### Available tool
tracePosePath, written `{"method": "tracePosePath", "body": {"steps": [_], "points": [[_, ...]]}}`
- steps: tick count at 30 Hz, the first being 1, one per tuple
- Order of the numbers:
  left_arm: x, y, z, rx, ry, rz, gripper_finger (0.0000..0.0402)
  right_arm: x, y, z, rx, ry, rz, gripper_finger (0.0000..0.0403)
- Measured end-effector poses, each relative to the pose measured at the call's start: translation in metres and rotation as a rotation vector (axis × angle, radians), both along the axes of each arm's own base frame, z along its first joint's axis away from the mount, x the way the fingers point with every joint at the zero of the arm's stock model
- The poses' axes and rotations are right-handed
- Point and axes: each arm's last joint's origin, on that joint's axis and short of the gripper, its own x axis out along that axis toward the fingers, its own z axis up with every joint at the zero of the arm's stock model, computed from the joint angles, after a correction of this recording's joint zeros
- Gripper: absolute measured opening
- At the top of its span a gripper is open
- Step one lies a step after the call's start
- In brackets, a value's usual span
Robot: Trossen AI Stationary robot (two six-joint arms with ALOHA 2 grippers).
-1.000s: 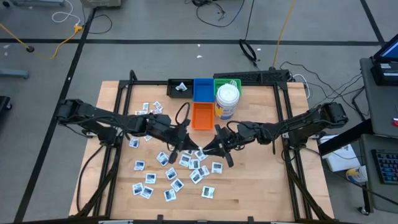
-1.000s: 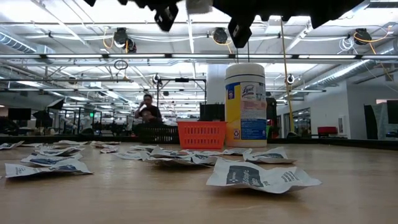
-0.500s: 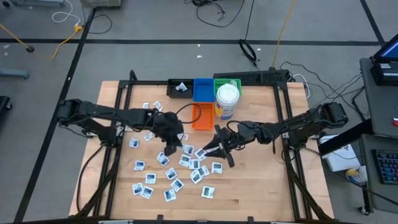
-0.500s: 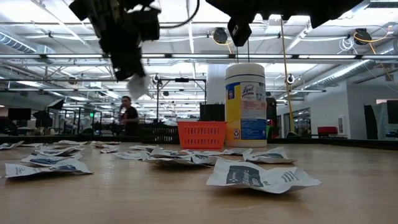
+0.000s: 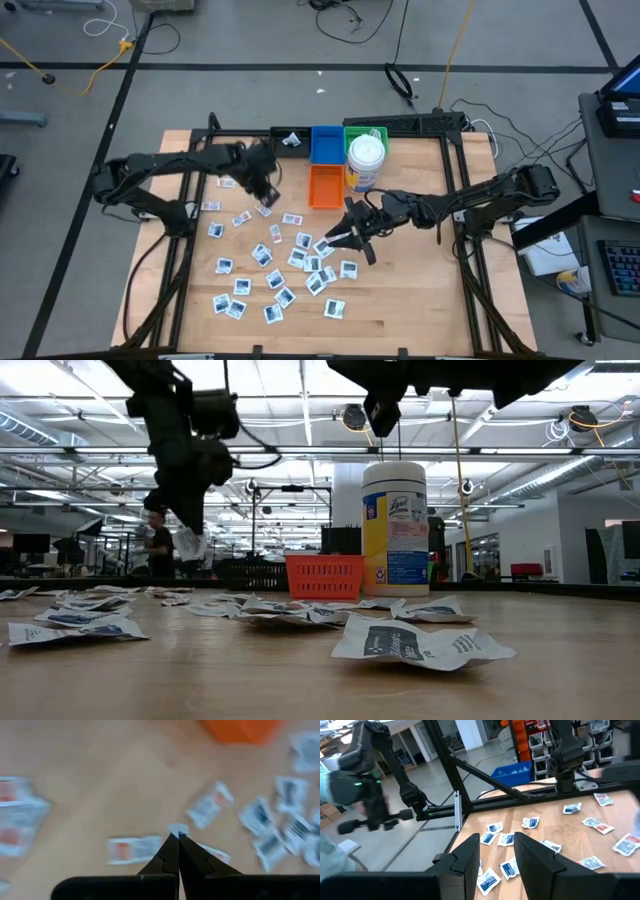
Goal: Pick & Place First Aid Supplies
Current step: Put the gray towelette pack into the black bin
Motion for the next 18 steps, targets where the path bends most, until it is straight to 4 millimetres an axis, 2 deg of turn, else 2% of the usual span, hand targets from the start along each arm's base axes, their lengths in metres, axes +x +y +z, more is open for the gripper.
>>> {"method": "tracePosePath", "body": {"steps": [6,12,14,18], "points": [[-0.031,0.045,-0.002,0.023,0.055,0.149,0.0,0.001,-0.006,0.001,0.001,-0.011,-0.02,0.0114],[-0.056,0.071,-0.003,0.029,0.084,0.242,0.0,0.001,-0.009,0.002,0.002,-0.027,-0.031,0.0114],[-0.058,0.079,0.0,0.029,0.091,0.242,0.0,0.001,-0.01,0.003,0.003,-0.028,-0.034,0.0114],[-0.046,0.103,0.01,0.048,0.123,0.218,0.0,0.002,-0.012,0.003,0.002,-0.027,-0.042,0.0114]]}}
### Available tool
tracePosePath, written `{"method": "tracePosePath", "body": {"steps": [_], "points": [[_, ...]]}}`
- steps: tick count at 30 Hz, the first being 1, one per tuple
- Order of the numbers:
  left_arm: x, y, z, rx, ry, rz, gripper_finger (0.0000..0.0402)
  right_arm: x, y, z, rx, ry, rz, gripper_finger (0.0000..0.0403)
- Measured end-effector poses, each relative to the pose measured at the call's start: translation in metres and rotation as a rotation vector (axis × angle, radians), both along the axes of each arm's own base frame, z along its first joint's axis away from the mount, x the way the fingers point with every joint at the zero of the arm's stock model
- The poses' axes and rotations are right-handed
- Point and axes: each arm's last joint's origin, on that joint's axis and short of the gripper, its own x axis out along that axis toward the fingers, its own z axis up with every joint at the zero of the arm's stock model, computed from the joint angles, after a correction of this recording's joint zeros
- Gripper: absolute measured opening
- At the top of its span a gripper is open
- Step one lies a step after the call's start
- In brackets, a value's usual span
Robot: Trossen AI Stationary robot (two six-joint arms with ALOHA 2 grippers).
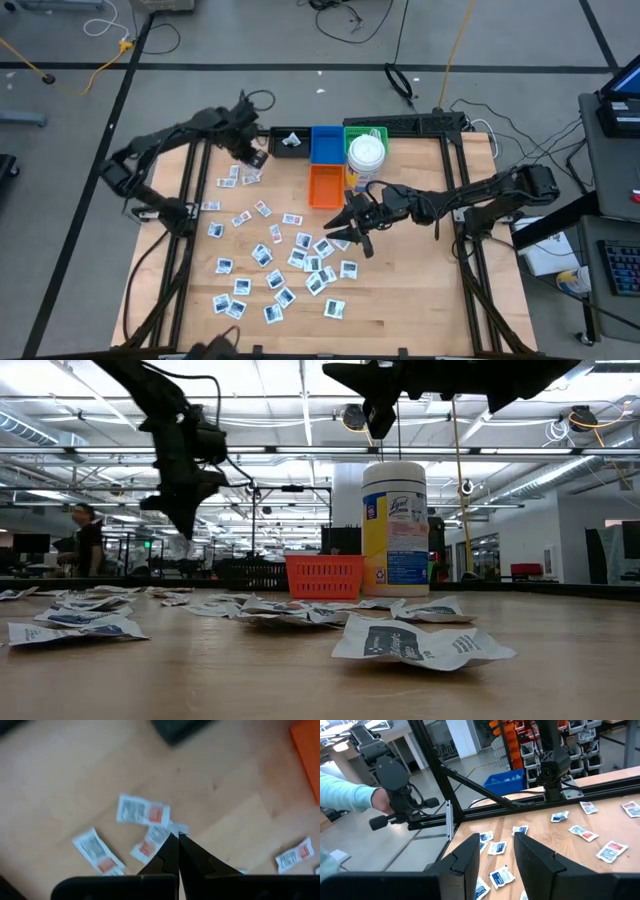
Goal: Pick & Place First Aid Supplies
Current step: Put the gray towelette pack into the black bin
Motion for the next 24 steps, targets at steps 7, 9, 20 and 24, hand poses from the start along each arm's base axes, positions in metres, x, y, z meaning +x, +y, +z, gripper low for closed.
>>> {"method": "tracePosePath", "body": {"steps": [7,9,20,24], "points": [[0.038,0.059,0.014,0.02,0.04,-0.032,0.0,0.0,-0.001,0.0,-0.013,-0.004,-0.002,0.0114],[0.051,0.074,0.015,0.022,0.04,-0.044,0.0,0.0,-0.001,0.0,-0.025,-0.007,0.001,0.0114],[0.101,0.102,0.002,-0.003,0.062,-0.105,0.0,0.0,-0.005,-0.001,-0.019,0.0,0.078,0.0114],[0.107,0.1,-0.006,-0.02,0.069,-0.132,0.0007,0.0,-0.006,-0.001,-0.019,0.0,0.079,0.0114]]}}
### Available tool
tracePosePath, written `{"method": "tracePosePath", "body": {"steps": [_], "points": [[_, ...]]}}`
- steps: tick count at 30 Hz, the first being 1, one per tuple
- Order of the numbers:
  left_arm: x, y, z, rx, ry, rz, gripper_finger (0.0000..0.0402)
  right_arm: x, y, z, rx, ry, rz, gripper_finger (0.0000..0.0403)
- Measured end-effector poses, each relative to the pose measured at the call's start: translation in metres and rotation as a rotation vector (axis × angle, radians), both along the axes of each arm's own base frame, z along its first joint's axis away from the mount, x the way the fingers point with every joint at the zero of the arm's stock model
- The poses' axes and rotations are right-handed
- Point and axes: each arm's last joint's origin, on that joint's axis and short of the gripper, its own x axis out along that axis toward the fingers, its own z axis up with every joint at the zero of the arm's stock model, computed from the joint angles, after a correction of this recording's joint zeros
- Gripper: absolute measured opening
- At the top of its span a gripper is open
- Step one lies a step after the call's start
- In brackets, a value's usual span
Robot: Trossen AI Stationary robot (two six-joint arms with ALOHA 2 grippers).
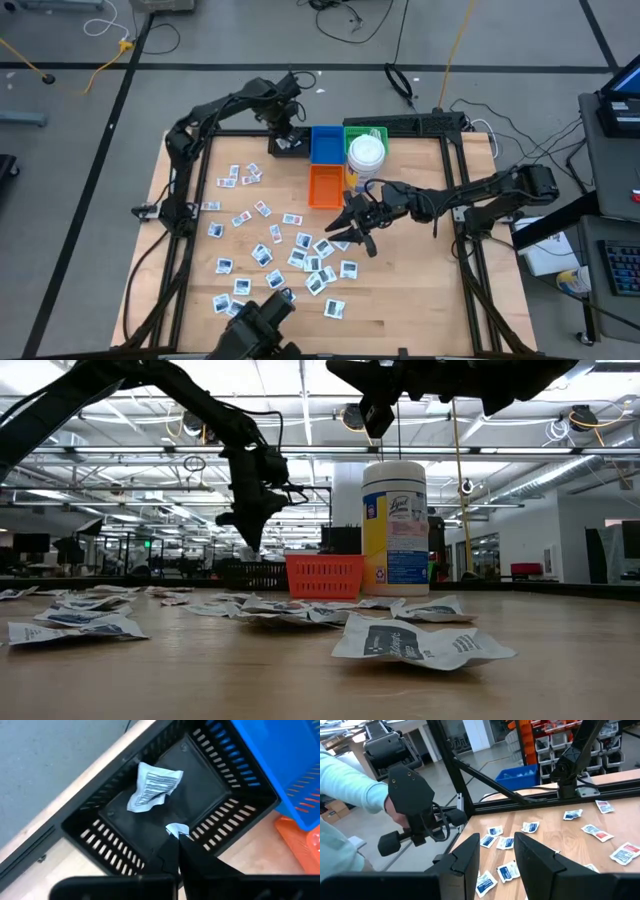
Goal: Pick & Place First Aid Supplies
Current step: Put the gray towelette pack into the black bin
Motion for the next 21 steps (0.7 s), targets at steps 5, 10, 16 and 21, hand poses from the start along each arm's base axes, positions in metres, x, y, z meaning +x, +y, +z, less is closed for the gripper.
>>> {"method": "tracePosePath", "body": {"steps": [5,10,16,21], "points": [[0.002,-0.001,0.001,0.012,-0.014,-0.041,0.0057,0.0,0.0,0.0,0.0,0.0,0.0,0.0114],[0.0,0.001,0.002,0.009,-0.017,-0.035,0.0139,0.0,0.0,0.0,0.0,0.0,0.001,0.0114],[0.002,-0.015,0.011,-0.065,-0.05,-0.145,0.0192,0.0,0.0,0.0,0.0,0.0,0.001,0.0114],[0.008,-0.047,0.024,-0.107,0.013,-0.296,0.0182,0.0,0.0,0.0,0.0,0.0,0.001,0.0114]]}}
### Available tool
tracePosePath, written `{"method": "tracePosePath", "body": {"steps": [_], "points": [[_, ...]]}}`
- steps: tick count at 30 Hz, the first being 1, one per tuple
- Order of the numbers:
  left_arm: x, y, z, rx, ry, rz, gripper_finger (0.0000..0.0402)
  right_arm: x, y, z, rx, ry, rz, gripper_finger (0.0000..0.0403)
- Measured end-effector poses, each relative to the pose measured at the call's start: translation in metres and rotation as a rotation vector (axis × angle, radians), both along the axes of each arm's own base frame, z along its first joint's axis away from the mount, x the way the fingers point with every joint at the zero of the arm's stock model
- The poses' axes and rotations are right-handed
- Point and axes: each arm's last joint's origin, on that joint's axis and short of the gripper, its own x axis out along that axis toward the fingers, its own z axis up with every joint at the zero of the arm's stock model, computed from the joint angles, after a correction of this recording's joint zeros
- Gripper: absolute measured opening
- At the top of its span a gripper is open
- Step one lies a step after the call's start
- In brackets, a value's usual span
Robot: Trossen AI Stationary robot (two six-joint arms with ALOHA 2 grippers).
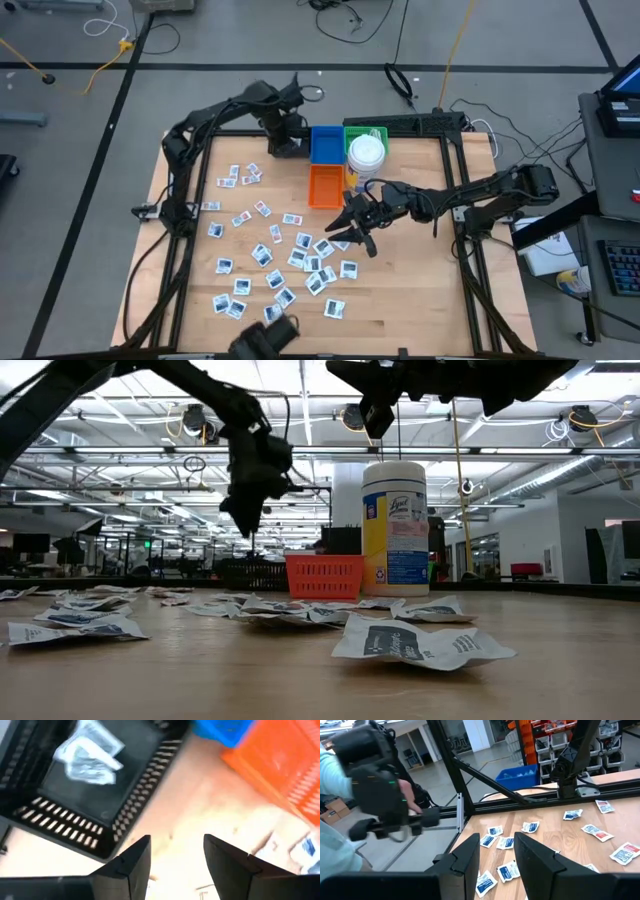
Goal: Pick & Place First Aid Supplies
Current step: Put the gray towelette pack into the black bin
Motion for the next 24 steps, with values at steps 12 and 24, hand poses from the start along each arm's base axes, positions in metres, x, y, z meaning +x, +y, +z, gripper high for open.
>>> {"method": "tracePosePath", "body": {"steps": [12,24], "points": [[0.02,-0.106,-0.001,-0.063,0.063,-0.303,0.0133,0.0,0.001,0.0,0.004,0.001,0.002,0.0114],[-0.012,-0.199,-0.012,-0.088,-0.093,-0.293,0.0127,-0.002,0.019,-0.009,0.052,0.115,0.004,0.0114]]}}
